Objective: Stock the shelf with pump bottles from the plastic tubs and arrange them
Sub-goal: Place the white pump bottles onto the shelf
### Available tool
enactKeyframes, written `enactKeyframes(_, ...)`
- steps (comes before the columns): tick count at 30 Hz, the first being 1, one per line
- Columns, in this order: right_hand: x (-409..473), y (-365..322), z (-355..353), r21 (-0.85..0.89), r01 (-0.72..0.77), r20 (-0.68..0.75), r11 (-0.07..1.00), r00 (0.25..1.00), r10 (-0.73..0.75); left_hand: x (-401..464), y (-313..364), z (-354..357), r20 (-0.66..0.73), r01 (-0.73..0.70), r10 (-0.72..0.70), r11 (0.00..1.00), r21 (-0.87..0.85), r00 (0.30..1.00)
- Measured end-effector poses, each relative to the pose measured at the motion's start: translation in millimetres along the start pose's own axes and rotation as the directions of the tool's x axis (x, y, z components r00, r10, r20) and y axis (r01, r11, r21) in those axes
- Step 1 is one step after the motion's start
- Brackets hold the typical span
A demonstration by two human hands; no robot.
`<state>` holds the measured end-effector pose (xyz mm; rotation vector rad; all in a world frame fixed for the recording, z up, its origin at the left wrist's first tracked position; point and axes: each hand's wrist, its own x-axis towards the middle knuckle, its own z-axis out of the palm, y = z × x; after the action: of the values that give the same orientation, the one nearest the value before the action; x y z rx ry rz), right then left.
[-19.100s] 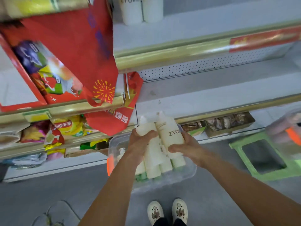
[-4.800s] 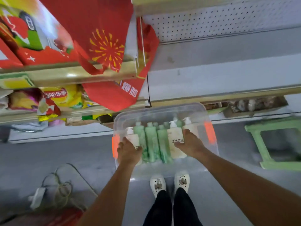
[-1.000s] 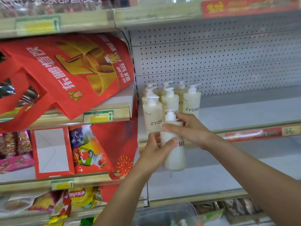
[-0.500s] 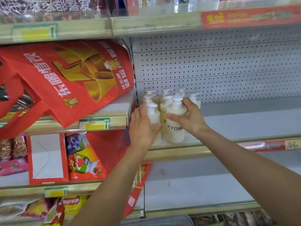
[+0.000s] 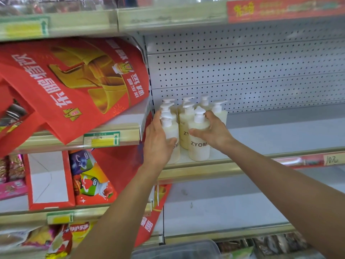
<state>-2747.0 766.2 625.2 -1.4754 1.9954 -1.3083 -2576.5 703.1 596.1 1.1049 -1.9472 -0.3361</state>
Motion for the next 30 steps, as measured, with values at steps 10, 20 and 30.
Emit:
enactKeyframes(10, -61, 10, -5, -0.326, 0.156, -0.15, 0.932, 0.965, -0.214, -55, 8, -19, -0.006, -0.213, 0.216, 0.966, 0.146, 0.976)
enactKeyframes(20, -167, 86, 41, -0.385, 0.119, -0.036, 0.915, 0.989, -0.143, -166, -42, -5, 0.277, -0.107, 0.065, 0.985, 0.137, 0.959)
enactKeyframes(30, -259, 217, 138, -0.4, -0.462, 0.328, 0.792, 0.735, 0.594, -293, -135, 46, 0.624, 0.377, -0.386, 0.913, 0.154, 0.68)
